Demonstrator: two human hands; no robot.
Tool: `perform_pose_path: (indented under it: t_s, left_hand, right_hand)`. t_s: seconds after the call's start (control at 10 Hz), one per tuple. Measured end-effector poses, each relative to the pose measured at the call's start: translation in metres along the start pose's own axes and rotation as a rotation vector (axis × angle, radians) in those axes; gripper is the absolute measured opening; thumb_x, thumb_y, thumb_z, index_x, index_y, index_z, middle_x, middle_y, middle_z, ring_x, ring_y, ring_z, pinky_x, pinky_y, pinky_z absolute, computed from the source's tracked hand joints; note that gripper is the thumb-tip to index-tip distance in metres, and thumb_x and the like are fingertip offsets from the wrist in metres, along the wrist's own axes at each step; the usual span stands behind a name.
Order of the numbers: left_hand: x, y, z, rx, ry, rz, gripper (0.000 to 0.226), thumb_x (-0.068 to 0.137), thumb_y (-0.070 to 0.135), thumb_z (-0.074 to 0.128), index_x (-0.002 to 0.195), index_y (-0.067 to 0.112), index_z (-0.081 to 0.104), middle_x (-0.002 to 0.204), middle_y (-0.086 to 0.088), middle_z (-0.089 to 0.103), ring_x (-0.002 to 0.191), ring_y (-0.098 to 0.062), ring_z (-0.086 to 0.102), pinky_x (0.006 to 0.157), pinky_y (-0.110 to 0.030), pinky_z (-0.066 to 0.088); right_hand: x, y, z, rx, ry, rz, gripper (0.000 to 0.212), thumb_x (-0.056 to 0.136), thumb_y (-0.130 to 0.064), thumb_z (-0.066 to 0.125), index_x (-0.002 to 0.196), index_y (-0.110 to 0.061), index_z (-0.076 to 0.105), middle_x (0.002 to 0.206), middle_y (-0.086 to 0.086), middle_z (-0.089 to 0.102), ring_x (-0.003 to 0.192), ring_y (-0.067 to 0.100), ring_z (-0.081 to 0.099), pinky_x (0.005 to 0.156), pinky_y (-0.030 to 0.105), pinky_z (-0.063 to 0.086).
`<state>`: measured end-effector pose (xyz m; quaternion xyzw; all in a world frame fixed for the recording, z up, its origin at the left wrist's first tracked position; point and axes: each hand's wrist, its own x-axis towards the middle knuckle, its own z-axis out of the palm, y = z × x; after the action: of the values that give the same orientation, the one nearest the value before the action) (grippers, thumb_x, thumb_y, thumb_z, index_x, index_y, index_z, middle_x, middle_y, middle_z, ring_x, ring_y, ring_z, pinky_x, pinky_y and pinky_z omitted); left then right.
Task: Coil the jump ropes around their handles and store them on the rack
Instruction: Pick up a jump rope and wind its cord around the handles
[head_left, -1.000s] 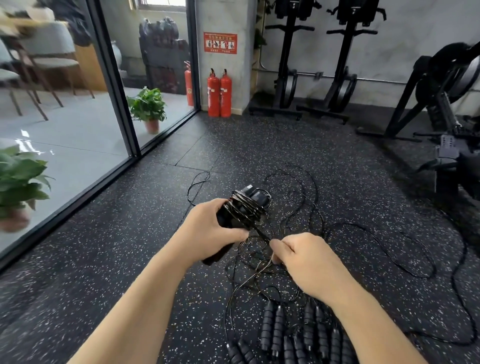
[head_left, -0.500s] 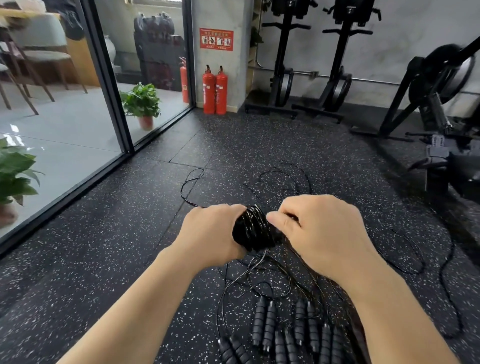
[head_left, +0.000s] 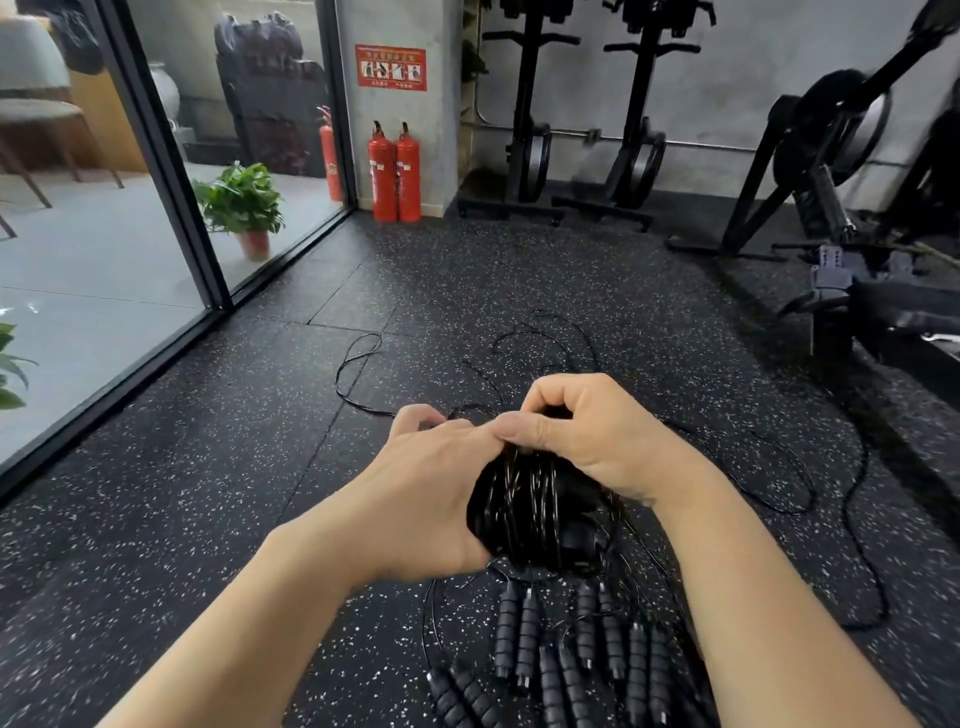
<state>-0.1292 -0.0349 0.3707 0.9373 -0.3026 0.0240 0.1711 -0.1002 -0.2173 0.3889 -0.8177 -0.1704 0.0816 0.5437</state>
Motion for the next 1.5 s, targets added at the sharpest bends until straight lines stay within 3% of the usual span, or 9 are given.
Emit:
perform_pose_path:
  t_s: [0.2,0.4,0.5,0.6,0.9,1.0,1.2,1.3,1.5]
  left_hand:
    - [-0.008,0.003,0.000,-0.329,0.097,0.070,0.080,0.064,0.037,0.075,0.131,0.028,0.031,0.102,0.014,0.066,0.093,-0.009,0.060,0.109,-0.026,0.017]
    - [-0.010,0.002,0.000,-0.606,0.147,-0.081,0.082,0.066,0.014,0.085,0.129,0.037,0.038,0.095,0.012,0.067,0.074,-0.005,0.064,0.066,-0.023,0.051]
    - [-0.005,-0.003,0.000,-0.667,0.276,-0.221,0.071,0.069,0.021,0.084,0.128,0.033,0.047,0.097,0.016,0.067,0.084,0.004,0.064,0.070,-0.012,0.049]
    - [0.001,-0.009,0.001,-0.651,0.341,-0.286,0.055,0.074,0.029,0.078,0.123,0.028,0.054,0.092,0.017,0.067,0.080,0.009,0.062,0.068,-0.007,0.045]
    - [0.005,-0.018,0.001,-0.410,0.237,-0.390,0.050,0.082,0.048,0.069,0.122,0.042,0.040,0.087,0.024,0.056,0.074,0.005,0.053,0.068,-0.026,0.043]
    - [0.006,-0.012,0.003,-0.325,0.223,-0.387,0.057,0.081,0.049,0.068,0.126,0.043,0.035,0.088,0.024,0.054,0.079,0.003,0.053,0.073,-0.027,0.041]
    - [-0.005,-0.017,-0.014,-0.957,0.089,-0.410,0.056,0.075,0.055,0.075,0.125,0.038,0.055,0.102,0.010,0.072,0.084,-0.005,0.069,0.071,-0.019,0.050]
    - [-0.005,-0.018,-0.012,-1.084,0.047,-0.442,0.050,0.091,0.048,0.057,0.106,0.001,0.064,0.079,-0.003,0.066,0.058,-0.012,0.057,0.052,-0.017,0.039]
    - [-0.002,-0.027,-0.007,-1.170,0.053,-0.452,0.044,0.088,0.035,0.067,0.108,-0.004,0.063,0.089,-0.010,0.069,0.077,-0.020,0.062,0.072,-0.033,0.050]
  right_hand:
    - [0.003,0.018,0.001,0.398,-0.249,0.170,0.043,0.079,-0.039,0.070,0.084,0.003,0.064,0.064,0.006,0.056,0.050,0.013,0.049,0.047,0.021,0.040]
    - [0.001,0.006,0.027,0.778,-0.589,0.052,0.033,0.093,-0.020,0.054,0.064,-0.017,0.071,0.066,-0.001,0.064,0.064,0.009,0.062,0.059,0.022,0.051]
    - [0.008,0.010,0.025,-0.006,0.534,0.356,0.035,0.095,0.008,0.045,0.064,-0.008,0.051,0.049,-0.009,0.052,0.054,0.011,0.040,0.048,0.030,0.033]
    - [0.009,0.023,0.041,0.148,0.183,0.306,0.028,0.097,0.000,0.041,0.071,0.001,0.052,0.043,-0.007,0.040,0.042,0.006,0.025,0.041,0.020,0.019]
    - [-0.010,-0.004,0.047,0.287,0.096,0.151,0.033,0.082,-0.047,0.064,0.064,-0.020,0.056,0.051,-0.006,0.039,0.046,0.007,0.031,0.045,0.020,0.022]
    - [-0.013,-0.007,0.051,0.311,0.182,0.122,0.027,0.087,-0.040,0.062,0.070,-0.019,0.060,0.044,-0.013,0.046,0.036,-0.001,0.039,0.039,0.009,0.028]
    - [-0.015,-0.005,0.052,0.346,0.195,0.013,0.019,0.088,-0.032,0.059,0.087,-0.014,0.067,0.051,-0.018,0.058,0.043,-0.006,0.051,0.045,0.006,0.037]
    - [-0.015,-0.005,0.051,0.359,0.216,0.030,0.024,0.091,-0.031,0.057,0.068,-0.022,0.060,0.045,-0.018,0.053,0.039,-0.005,0.047,0.043,0.007,0.036]
    - [-0.012,-0.004,0.052,0.419,0.214,0.116,0.030,0.083,-0.045,0.055,0.081,-0.018,0.069,0.049,-0.015,0.044,0.037,0.000,0.035,0.038,0.009,0.028]
